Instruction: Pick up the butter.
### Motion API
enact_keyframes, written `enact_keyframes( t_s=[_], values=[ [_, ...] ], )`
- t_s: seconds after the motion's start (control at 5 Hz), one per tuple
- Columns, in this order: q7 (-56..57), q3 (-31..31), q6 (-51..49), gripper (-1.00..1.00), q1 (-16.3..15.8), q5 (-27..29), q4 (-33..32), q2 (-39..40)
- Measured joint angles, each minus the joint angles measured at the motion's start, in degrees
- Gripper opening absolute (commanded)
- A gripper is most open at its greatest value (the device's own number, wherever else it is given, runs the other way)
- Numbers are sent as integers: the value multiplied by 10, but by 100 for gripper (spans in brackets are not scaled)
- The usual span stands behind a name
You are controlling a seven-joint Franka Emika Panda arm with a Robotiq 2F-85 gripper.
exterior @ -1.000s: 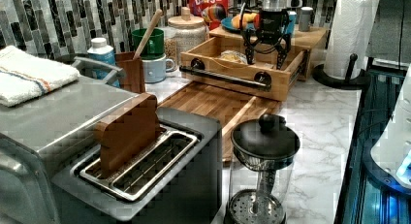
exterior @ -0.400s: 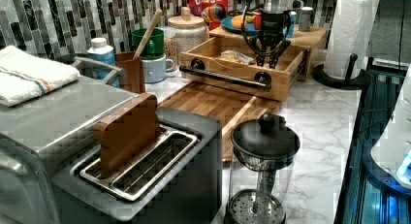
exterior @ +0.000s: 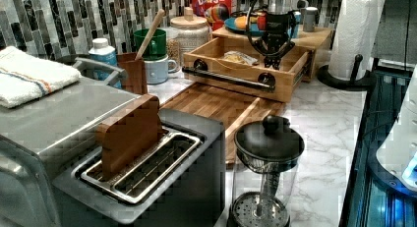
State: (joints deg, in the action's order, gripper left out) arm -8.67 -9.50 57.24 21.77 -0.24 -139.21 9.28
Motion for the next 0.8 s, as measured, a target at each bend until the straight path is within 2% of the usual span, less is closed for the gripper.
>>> enact_keyframes(
  t_s=[0.2, 0.4, 0.8],
  values=[
    [-20, 5, -39, -100, 0, -5, 9, -2],
    [-31, 7, -150, -100, -10, -10, 40, -1],
    [-42, 14, -159, -100, -30, -42, 96, 2]
  ],
)
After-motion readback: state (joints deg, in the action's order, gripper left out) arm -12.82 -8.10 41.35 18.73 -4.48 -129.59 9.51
